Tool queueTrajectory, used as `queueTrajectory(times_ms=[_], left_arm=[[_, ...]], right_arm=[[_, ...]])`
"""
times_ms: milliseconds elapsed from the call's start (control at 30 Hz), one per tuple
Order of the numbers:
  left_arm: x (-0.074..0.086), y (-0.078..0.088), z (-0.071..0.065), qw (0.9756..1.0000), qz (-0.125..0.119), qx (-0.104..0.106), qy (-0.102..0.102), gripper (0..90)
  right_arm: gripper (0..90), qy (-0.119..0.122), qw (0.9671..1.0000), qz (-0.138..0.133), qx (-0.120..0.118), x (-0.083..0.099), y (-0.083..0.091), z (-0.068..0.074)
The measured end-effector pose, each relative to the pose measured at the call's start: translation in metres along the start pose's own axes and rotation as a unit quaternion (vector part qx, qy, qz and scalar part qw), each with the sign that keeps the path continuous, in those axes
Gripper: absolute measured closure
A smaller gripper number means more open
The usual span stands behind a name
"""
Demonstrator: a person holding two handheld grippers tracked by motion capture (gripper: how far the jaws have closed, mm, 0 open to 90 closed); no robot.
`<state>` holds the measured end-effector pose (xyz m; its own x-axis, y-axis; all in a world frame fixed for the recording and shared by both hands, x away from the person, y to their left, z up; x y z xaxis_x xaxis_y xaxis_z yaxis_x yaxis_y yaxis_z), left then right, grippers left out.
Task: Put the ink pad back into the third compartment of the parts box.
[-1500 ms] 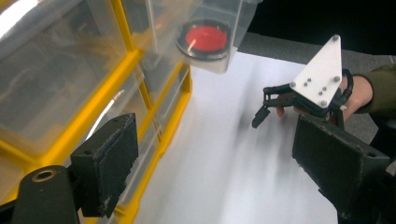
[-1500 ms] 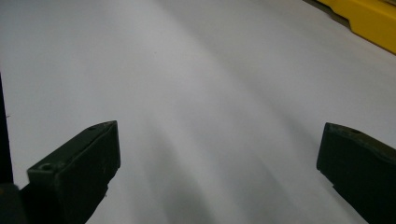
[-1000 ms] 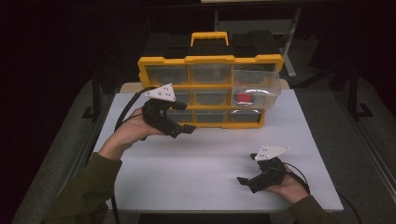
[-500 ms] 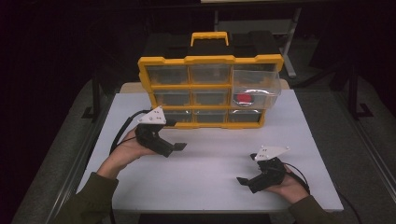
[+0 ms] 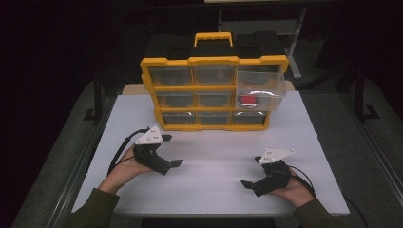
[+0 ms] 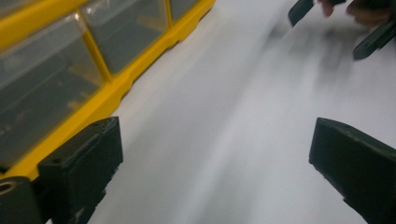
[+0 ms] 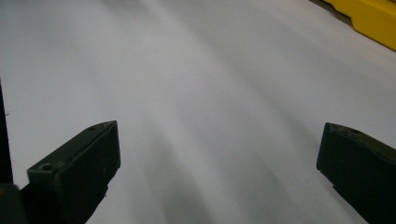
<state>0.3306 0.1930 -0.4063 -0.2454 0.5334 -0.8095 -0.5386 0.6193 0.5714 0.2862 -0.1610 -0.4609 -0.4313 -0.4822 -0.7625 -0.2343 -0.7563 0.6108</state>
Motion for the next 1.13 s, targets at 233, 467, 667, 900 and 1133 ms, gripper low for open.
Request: queueTrajectory(times_ms=[233,467,667,900,1133], left_arm=[[0.024,0.003,0.0,0.9997,0.01,-0.01,0.019,0.0],[0.046,0.011,0.0,0.9989,0.003,-0.025,0.04,0.0],[0.059,0.017,-0.004,0.9985,-0.007,-0.03,0.045,0.0],[0.072,0.02,-0.005,0.998,-0.016,-0.031,0.052,0.0],[0.075,0.018,-0.005,0.9983,-0.008,-0.027,0.051,0.0]], right_arm=[[0.0,0.0,1.0,0.001,0.0,0.0,0.0,0.0],[0.0,0.001,1.0,0.002,-0.001,0.0,-0.001,0.001],[0.0,0.003,1.0,0.003,0.0,0.0,-0.001,0.001],[0.0,0.001,1.0,0.004,0.0,0.001,-0.001,0.0],[0.0,0.001,1.0,0.006,0.001,0.001,-0.001,0.0]])
Point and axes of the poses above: each handheld gripper's, and its own axes: y roughly backward along the jaws, x roughly out of its underside, z roughly to its left, the point moved 3 cm from there along -y, roughly forward along the jaws, and after that the axes turned 11 degrees about -x, right-handed, at the moved point
